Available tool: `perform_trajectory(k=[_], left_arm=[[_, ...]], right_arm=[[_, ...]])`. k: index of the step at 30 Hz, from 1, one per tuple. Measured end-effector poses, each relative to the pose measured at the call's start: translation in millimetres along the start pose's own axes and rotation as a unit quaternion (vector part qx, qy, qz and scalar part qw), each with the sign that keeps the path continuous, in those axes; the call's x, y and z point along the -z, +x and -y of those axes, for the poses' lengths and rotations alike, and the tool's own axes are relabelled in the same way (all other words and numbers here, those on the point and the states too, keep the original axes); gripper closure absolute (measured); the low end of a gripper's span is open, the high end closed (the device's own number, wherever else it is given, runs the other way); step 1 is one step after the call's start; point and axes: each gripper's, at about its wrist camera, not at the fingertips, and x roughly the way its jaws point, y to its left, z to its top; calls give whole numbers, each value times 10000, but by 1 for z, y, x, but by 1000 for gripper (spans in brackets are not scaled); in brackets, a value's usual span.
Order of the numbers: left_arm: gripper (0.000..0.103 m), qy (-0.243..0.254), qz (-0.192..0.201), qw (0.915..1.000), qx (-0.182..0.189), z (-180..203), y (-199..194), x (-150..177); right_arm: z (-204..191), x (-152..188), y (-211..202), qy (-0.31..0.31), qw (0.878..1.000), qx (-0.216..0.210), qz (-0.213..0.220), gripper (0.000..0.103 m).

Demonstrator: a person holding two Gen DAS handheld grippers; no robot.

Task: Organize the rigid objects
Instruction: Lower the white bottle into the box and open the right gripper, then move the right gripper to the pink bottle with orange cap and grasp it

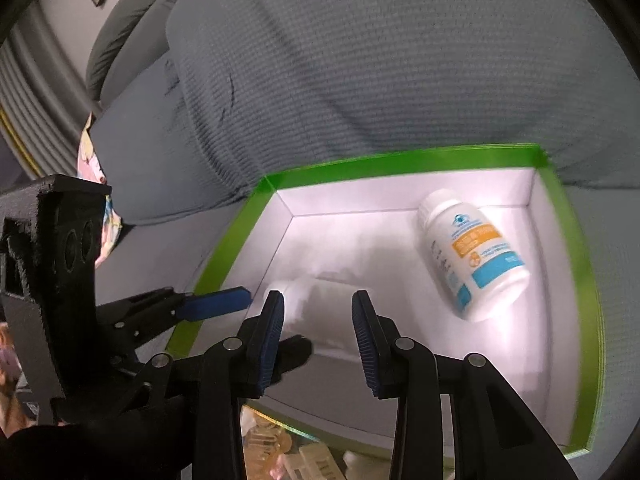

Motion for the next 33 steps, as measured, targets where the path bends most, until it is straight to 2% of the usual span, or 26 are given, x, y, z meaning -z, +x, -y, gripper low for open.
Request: perform_trajectory(k=[3,5,7,9,14,18,22,27,33], left_arm=[[22,-87,74,9999,-50,-3,-15,4],[12,-116,128,9997,-157,-7,-30,12],[4,-109,211,9993,-286,-12,-43,19],[3,-143,296,9989,-348,-14,-56,29],[2,-251,381,9980,-441,-14,-79,55],[2,-320,352,9977,-476,-8,-84,74],[2,-472,321,9975,-419,-6,-90,98],[2,-687,189,9974,-91,11,-89,127],[2,-531,132,9985,49,52,-86,154]], right_arm=[[-3,4,-19,-62,9998,108,166,66],[-2,9,-34,-27,9995,123,288,66],[-1,16,-50,39,9991,88,415,61],[1,26,-66,83,9986,110,518,48],[6,55,-100,240,9974,109,663,46],[8,83,-125,373,9960,119,803,32],[9,107,-140,413,9957,230,799,32],[13,131,-157,566,9942,296,859,32],[33,158,-167,801,9926,336,849,32]])
